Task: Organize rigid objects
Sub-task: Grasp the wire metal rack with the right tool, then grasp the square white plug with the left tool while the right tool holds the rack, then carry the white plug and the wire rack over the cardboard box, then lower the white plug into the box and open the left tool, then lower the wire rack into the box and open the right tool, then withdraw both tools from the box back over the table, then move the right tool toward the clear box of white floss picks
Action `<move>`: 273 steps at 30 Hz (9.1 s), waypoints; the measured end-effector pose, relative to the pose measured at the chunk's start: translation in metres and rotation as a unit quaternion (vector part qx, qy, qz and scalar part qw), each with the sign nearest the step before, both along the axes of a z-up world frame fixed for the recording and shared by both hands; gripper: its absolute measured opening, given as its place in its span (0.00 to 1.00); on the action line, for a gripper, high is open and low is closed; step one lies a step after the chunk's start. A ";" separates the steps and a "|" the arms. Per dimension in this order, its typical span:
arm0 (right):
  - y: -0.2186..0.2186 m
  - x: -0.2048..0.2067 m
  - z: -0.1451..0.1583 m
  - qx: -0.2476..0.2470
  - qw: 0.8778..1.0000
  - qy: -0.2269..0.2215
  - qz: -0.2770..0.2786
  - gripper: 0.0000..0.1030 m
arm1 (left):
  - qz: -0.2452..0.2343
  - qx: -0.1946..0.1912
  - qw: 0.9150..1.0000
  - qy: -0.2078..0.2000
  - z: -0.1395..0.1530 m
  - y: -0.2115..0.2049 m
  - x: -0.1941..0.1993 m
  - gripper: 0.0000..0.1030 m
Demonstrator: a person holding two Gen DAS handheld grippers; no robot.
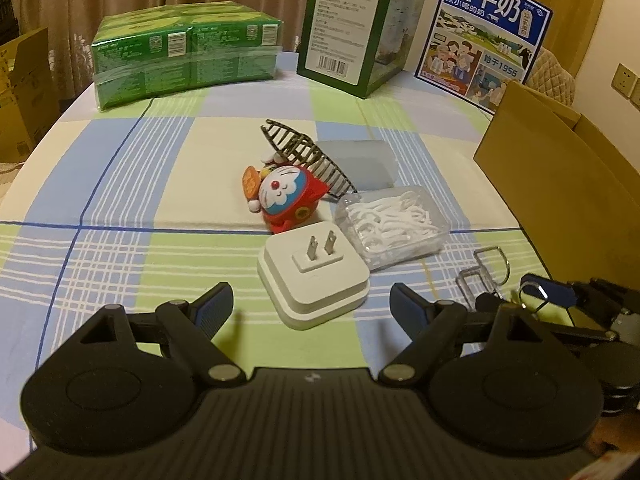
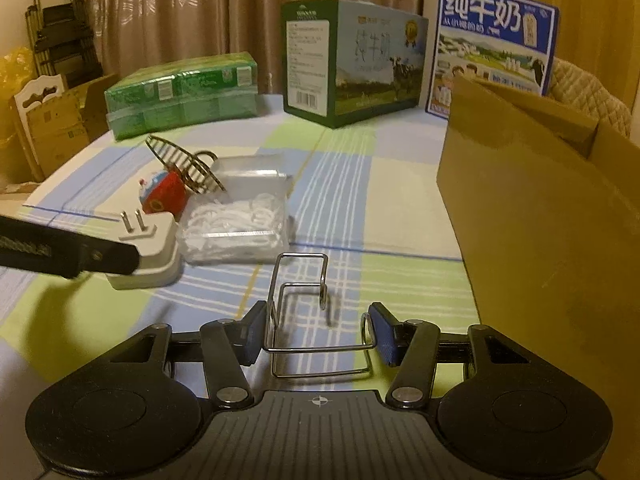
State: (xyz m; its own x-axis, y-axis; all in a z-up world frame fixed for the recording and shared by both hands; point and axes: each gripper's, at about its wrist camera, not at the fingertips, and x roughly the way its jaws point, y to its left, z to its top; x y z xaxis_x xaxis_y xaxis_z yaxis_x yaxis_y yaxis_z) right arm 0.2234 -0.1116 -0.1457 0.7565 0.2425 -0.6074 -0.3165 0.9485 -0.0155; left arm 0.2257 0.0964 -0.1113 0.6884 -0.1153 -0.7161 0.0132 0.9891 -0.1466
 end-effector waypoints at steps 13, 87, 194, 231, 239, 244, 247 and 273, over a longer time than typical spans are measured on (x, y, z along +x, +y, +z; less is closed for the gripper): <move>-0.010 0.003 0.014 0.017 1.000 0.000 -0.006 0.49 | 0.014 0.008 1.000 -0.008 -0.016 -0.013 0.028 0.75; -0.090 -0.131 0.145 0.073 0.995 -0.056 -0.029 0.49 | -0.011 0.000 0.999 -0.042 0.118 -0.109 -0.136 0.58; -0.278 -0.056 0.138 0.104 0.982 -0.013 -0.157 0.56 | -0.175 0.044 0.983 -0.035 0.118 -0.244 -0.022 0.57; -0.148 -0.118 0.176 0.123 0.991 -0.028 -0.050 0.57 | -0.035 0.058 0.996 -0.052 0.144 -0.073 -0.110 0.57; -0.109 -0.118 0.172 0.123 0.992 -0.024 -0.019 0.57 | 0.007 0.066 0.997 -0.050 0.140 -0.032 -0.120 0.57; -0.090 -0.116 0.165 0.124 0.992 -0.017 -0.004 0.58 | 0.021 0.070 0.996 -0.046 0.134 -0.016 -0.120 0.58; -0.077 -0.112 0.160 0.120 0.993 -0.013 0.005 0.58 | 0.027 0.067 0.997 -0.042 0.129 -0.010 -0.119 0.58; -0.015 -0.052 0.096 0.082 0.996 0.021 0.023 0.84 | 0.043 0.070 0.997 -0.004 0.062 0.020 -0.062 0.76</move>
